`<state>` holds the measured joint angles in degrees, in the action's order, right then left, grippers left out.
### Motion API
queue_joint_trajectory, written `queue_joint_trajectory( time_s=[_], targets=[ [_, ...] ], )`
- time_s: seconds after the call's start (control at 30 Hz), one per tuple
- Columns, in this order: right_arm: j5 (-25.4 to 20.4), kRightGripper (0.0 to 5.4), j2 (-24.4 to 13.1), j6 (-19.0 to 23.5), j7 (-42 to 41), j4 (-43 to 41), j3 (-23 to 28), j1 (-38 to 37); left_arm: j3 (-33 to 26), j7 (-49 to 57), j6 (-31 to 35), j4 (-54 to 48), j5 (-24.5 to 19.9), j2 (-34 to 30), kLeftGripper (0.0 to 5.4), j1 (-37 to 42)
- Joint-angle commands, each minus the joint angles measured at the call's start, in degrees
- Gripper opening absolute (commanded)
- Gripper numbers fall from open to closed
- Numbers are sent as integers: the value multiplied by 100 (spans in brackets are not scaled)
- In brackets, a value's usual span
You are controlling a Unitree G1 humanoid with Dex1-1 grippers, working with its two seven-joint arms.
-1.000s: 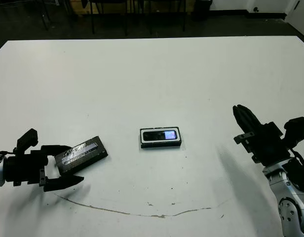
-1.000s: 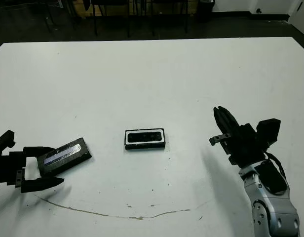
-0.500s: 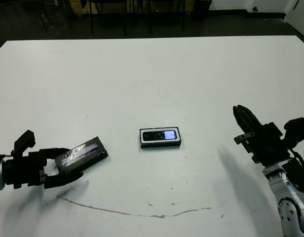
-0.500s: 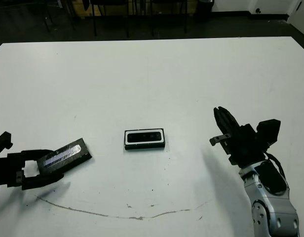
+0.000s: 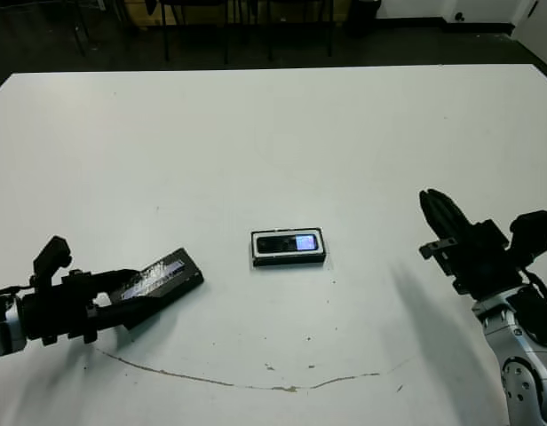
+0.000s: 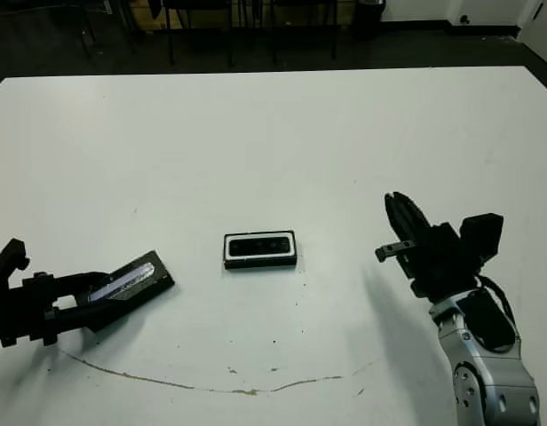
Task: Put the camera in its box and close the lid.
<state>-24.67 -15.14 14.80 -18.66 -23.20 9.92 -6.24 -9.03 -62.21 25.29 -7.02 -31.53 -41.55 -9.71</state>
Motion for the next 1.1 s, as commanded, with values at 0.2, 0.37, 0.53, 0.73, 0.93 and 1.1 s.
queue_joint_trajectory(
  time_s=[0.2, 0.37, 0.53, 0.73, 0.93, 1.1],
  targets=[
    [55, 0, 73, 6, 6, 56, -88, -118, -201, 726, 65, -790, -49, 168, 268, 206],
    [117, 0, 109, 11, 31, 92, -173, -113, 71, 734, -28, -861, 67, 87, 268, 1026],
    [171, 0, 127, 169, 166, -109, -242, -164, 632, 358, -79, -211, 349, 40, 268, 2039],
    [161, 0, 158, 186, 202, -163, -277, -199, 1508, -208, -279, 912, 1023, 136, 268, 3122],
    [218, 0, 186, 87, 177, -157, -359, -216, 2138, -339, -230, 1331, 1483, 457, 268, 3611],
    [211, 0, 173, 159, 191, -184, -360, -216, 2271, -462, -539, 1678, 1622, 702, 268, 3740]
  ],
)
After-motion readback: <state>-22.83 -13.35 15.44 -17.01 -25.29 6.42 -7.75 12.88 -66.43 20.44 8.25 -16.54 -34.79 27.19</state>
